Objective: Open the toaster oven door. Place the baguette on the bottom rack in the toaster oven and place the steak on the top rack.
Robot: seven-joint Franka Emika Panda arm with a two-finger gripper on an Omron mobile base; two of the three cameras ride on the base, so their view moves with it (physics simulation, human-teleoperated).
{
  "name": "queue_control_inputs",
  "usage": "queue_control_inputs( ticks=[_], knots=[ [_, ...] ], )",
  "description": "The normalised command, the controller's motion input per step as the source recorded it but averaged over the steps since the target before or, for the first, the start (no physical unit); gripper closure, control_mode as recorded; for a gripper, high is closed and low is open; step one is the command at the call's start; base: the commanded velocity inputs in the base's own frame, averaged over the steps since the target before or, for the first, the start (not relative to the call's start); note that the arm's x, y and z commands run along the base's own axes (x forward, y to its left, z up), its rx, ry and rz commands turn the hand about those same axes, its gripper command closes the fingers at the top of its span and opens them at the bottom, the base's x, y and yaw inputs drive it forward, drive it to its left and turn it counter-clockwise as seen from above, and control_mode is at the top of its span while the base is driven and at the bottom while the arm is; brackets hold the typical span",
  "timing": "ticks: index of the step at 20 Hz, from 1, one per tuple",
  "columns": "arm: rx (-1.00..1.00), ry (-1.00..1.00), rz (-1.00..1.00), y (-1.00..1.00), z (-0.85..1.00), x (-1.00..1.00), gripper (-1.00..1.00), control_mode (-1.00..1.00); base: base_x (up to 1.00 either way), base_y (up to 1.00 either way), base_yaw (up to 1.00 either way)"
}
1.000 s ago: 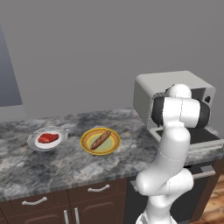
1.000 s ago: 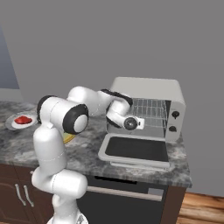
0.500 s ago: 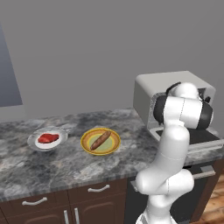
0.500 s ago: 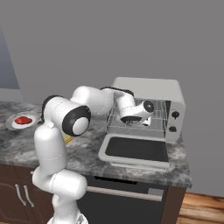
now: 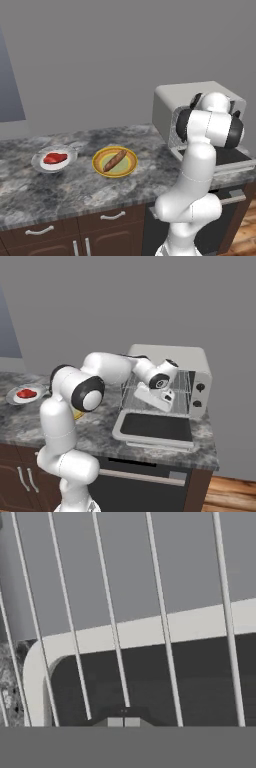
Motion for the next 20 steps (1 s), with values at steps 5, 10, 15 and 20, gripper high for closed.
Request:
queue_control_inputs(
  ticks=[5, 10, 15, 20],
  knots=[
    [-0.19, 0.35, -0.10, -0.23, -1.00, -0.98, 1.00, -1.00, 0.00, 0.00, 0.00],
    [-0.15, 0.14, -0.11, -0.39, -1.00, -1.00, 1.00, -1.00, 0.00, 0.00, 0.00],
    [-0.07, 0.01, -0.13, -0.63, -1.00, -1.00, 1.00, -1.00, 0.00, 0.00, 0.00],
    [0.00, 0.00, -0.12, -0.90, -1.00, -1.00, 1.00, -1.00, 0.00, 0.00, 0.00]
  ],
)
